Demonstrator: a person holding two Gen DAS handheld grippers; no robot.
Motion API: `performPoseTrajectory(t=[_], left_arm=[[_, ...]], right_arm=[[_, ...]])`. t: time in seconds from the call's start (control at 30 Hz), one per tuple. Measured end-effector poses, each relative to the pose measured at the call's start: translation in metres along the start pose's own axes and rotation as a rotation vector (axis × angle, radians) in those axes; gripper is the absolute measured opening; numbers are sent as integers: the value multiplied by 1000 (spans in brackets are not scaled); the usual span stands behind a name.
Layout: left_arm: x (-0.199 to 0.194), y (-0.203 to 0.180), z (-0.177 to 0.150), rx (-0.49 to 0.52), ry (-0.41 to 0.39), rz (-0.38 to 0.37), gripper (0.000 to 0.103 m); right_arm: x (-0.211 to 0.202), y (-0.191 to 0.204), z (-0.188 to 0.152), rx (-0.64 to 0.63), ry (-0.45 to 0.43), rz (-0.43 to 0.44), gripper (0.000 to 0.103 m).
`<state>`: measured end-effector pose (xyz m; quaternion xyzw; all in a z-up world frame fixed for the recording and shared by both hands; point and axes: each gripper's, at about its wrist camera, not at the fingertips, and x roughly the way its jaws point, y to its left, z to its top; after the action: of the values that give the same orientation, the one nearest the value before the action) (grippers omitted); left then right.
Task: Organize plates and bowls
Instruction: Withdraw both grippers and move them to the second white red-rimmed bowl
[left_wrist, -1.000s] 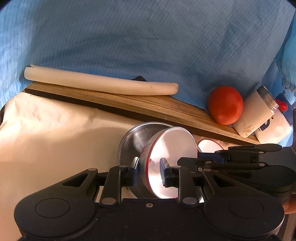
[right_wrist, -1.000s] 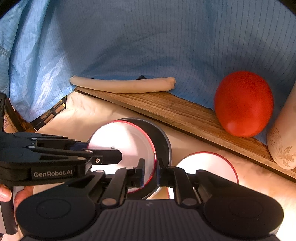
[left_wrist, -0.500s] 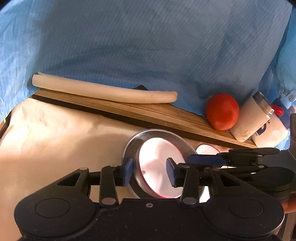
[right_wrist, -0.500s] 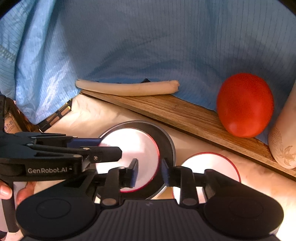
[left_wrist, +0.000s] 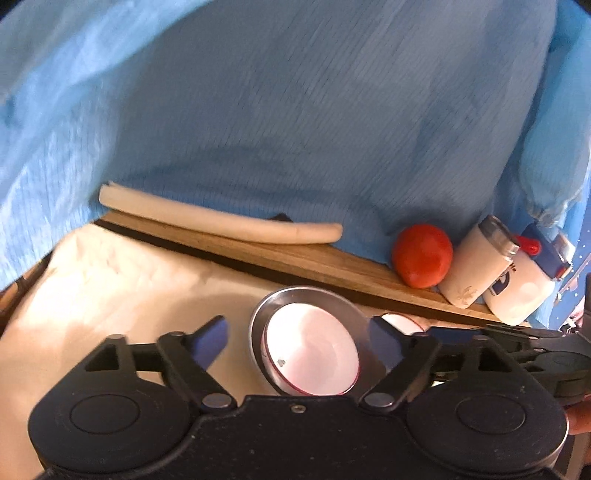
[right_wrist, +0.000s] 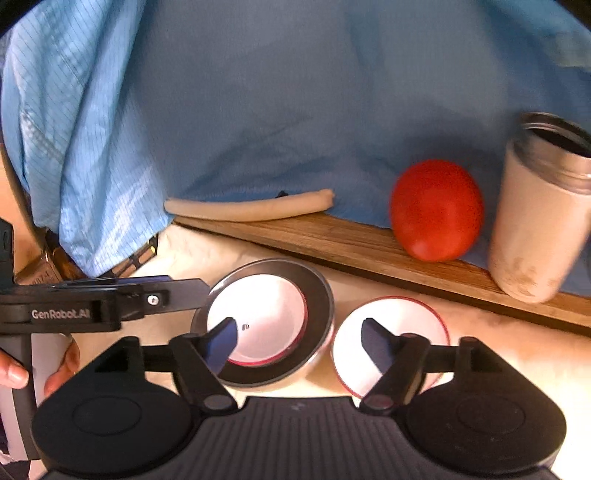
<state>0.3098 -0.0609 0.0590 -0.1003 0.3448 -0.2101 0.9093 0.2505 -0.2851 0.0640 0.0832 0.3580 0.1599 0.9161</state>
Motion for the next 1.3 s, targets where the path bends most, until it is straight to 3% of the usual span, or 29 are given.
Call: performPoseTrajectory(t=[0.1, 0.2, 0.77, 1.0, 1.3], left_arm=[[-10, -7, -3, 13, -31, 2, 101], [-22, -18, -10, 32, -59, 7, 102], [-39, -61, -53, 52, -9, -11, 102], [-46, -63, -60, 37, -17, 15, 102], [-19, -65, -55, 17, 62, 3, 102]], right_arm=[[-18, -6, -7, 26, -39, -17, 93], [-38, -12, -16, 52, -78, -38, 103], [-118, -45, -65, 88, -168, -103, 103], [-119, -49, -74, 79, -180, -79, 103], [-83, -91, -70, 118, -114, -105, 103]])
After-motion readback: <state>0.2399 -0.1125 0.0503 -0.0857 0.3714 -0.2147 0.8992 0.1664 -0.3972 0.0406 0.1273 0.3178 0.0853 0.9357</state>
